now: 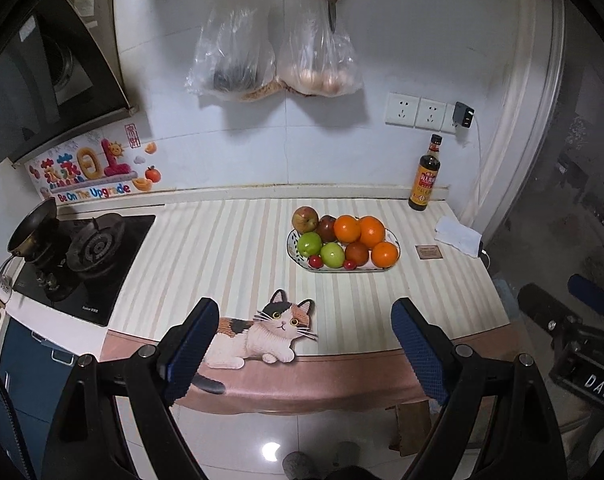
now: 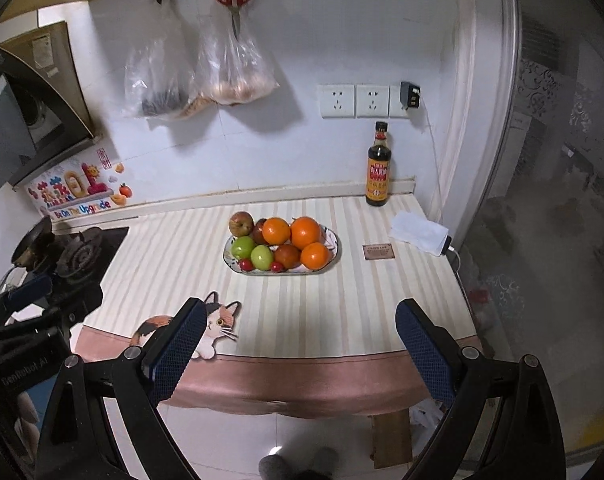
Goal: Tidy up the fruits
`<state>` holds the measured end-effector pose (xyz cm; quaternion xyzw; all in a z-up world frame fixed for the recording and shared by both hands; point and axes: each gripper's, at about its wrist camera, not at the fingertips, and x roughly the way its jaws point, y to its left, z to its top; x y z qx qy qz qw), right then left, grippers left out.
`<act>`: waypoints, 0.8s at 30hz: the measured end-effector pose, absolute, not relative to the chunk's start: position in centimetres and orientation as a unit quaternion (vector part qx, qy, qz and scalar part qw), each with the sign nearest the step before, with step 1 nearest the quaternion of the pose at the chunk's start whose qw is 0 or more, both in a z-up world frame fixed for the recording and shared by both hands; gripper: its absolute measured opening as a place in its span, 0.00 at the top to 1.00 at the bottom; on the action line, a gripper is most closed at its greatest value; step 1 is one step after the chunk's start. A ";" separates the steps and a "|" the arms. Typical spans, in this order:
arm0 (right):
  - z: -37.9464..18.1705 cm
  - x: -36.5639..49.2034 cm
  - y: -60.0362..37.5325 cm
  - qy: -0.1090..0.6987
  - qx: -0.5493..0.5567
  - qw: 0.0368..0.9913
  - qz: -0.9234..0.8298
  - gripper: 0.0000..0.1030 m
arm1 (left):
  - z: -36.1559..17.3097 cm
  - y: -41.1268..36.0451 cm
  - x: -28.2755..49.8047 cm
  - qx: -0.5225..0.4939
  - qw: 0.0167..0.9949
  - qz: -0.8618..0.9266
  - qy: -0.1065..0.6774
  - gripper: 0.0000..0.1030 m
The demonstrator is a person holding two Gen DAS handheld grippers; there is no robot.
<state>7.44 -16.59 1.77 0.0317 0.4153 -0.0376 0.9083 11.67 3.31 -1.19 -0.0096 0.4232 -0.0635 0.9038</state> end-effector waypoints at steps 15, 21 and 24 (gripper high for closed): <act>4.2 6.3 -17.4 0.404 0.040 0.914 -0.005 0.05 | -0.2 2.4 10.7 -0.012 0.906 -0.051 0.419 0.14; 3.2 8.8 -18.0 0.414 0.038 0.909 0.002 0.05 | -0.8 2.0 12.6 -0.014 0.904 -0.050 0.425 0.00; 2.5 10.5 -18.1 0.415 0.029 0.909 -0.002 0.05 | -1.1 1.5 13.9 -0.005 0.904 -0.044 0.426 0.00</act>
